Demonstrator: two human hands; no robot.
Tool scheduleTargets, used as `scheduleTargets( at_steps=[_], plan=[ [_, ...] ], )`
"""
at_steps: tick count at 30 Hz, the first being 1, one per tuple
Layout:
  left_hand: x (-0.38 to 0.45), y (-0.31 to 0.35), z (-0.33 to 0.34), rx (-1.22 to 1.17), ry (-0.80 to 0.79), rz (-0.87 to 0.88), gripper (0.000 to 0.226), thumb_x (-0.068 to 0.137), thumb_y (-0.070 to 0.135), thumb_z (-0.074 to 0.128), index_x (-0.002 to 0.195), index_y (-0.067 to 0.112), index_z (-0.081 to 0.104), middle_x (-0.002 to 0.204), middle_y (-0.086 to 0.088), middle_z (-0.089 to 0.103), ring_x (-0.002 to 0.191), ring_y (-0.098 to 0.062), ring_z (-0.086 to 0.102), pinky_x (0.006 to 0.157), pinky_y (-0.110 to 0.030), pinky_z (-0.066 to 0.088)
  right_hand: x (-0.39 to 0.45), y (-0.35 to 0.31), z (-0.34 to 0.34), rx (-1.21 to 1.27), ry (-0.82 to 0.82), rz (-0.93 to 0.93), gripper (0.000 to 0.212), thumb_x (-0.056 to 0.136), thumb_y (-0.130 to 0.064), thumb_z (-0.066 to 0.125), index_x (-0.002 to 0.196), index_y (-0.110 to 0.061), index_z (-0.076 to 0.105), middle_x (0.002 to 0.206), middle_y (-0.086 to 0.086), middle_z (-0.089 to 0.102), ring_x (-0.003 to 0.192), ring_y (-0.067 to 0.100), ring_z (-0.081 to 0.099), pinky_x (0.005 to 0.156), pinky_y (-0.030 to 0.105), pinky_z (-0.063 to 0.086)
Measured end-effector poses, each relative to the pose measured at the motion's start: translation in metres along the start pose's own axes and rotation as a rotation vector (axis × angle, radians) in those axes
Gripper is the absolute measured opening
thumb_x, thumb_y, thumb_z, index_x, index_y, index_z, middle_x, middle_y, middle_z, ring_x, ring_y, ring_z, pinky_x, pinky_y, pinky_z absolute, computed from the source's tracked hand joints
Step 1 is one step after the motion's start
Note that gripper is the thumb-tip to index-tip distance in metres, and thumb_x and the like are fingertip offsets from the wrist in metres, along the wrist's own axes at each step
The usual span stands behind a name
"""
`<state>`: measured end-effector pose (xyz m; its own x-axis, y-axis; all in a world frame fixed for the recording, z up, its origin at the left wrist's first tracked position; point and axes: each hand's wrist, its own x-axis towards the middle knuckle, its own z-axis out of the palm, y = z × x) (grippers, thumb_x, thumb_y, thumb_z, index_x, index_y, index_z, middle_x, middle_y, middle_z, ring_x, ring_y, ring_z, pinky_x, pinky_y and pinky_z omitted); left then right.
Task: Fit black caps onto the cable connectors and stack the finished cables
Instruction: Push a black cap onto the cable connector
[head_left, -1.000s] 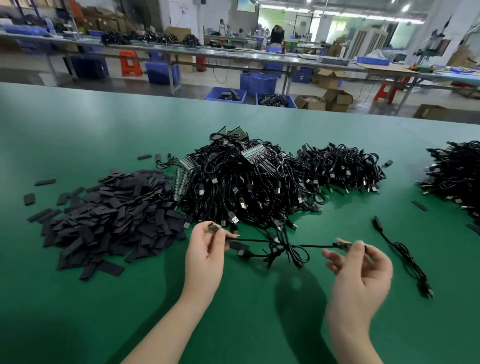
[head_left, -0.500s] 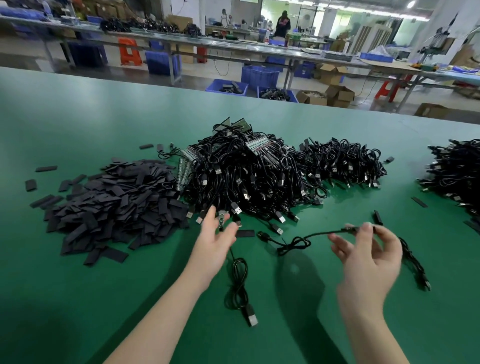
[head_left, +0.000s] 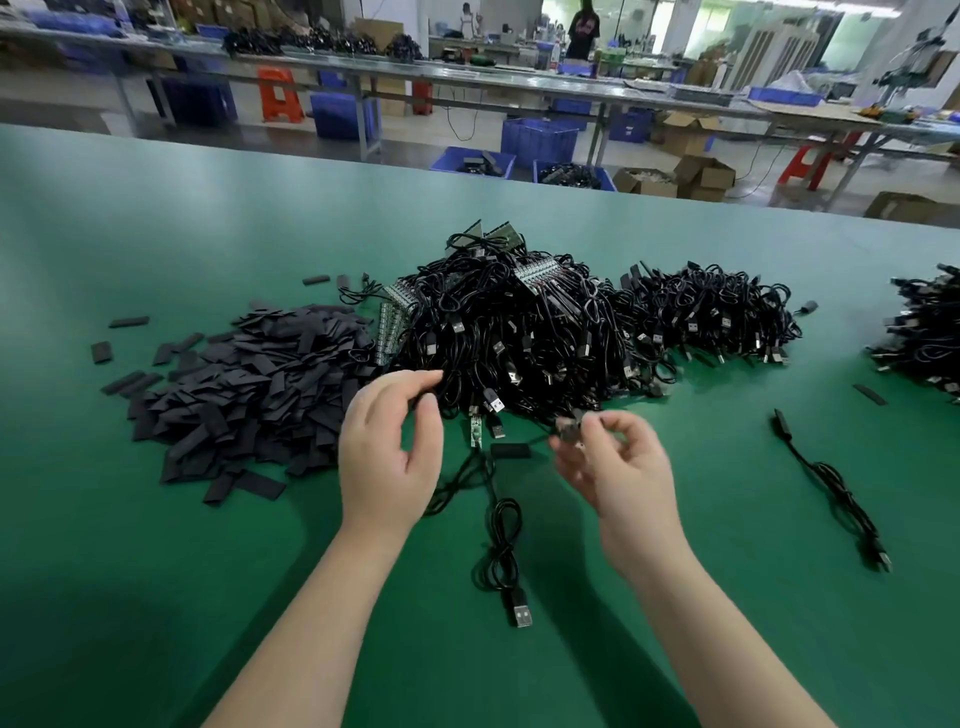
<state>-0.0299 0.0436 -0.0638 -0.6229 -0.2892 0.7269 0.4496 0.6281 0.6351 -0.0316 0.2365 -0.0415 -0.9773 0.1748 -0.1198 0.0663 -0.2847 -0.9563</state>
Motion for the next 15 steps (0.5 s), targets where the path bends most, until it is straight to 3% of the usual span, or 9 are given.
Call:
scheduleTargets(
  at_steps=[2, 5, 9, 12, 15],
  plan=[
    [0.002, -0.001, -0.002, 0.093, -0.086, 0.082, 0.027, 0.096, 0.024, 0.047, 0.107, 0.016, 0.071, 0.101, 0.013, 0.067, 0.095, -0.002, 0.061, 0.085, -0.034, 0.053, 0.002, 0.019, -0.015, -0.168, 0.03, 0.08, 0.006, 0.096, -0.015, 0.063, 0.099, -0.01, 0.061, 0.086, 0.006, 0.074, 0.077, 0.017, 0.072, 0.07, 0.029, 0.057],
    [-0.006, 0.01, 0.006, 0.07, -0.289, 0.124, 0.03, 0.096, 0.033, 0.05, 0.111, 0.019, 0.071, 0.104, 0.013, 0.069, 0.099, 0.001, 0.062, 0.087, -0.031, 0.054, 0.001, 0.028, -0.027, -0.331, 0.017, 0.101, 0.004, 0.09, -0.013, 0.072, 0.092, -0.012, 0.068, 0.077, 0.004, 0.072, 0.068, 0.016, 0.066, 0.073, 0.033, 0.057],
    [-0.026, 0.023, 0.025, 0.098, -0.582, 0.201, 0.038, 0.09, 0.044, 0.059, 0.119, 0.021, 0.069, 0.112, 0.008, 0.069, 0.106, -0.008, 0.06, 0.092, -0.03, 0.05, 0.001, 0.02, -0.022, -0.205, -0.077, 0.18, 0.015, 0.084, -0.004, 0.075, 0.094, -0.008, 0.064, 0.072, 0.005, 0.072, 0.068, 0.016, 0.07, 0.066, 0.028, 0.061],
    [-0.033, 0.021, 0.033, 0.118, -0.637, 0.14, 0.038, 0.091, 0.029, 0.063, 0.128, 0.021, 0.064, 0.119, 0.006, 0.067, 0.107, -0.011, 0.061, 0.089, -0.03, 0.053, 0.004, 0.011, -0.016, -0.319, -0.132, 0.132, 0.013, 0.086, -0.005, 0.074, 0.094, -0.009, 0.065, 0.073, 0.003, 0.074, 0.069, 0.014, 0.069, 0.066, 0.026, 0.058],
    [-0.028, 0.013, 0.033, 0.116, -0.647, 0.033, 0.032, 0.095, 0.021, 0.056, 0.125, 0.02, 0.066, 0.113, 0.003, 0.069, 0.103, -0.015, 0.062, 0.085, -0.034, 0.052, 0.002, 0.003, -0.002, -0.624, -0.151, -0.034, 0.005, 0.089, -0.016, 0.071, 0.091, -0.019, 0.068, 0.082, -0.006, 0.075, 0.083, 0.011, 0.07, 0.079, 0.031, 0.054]
  ],
)
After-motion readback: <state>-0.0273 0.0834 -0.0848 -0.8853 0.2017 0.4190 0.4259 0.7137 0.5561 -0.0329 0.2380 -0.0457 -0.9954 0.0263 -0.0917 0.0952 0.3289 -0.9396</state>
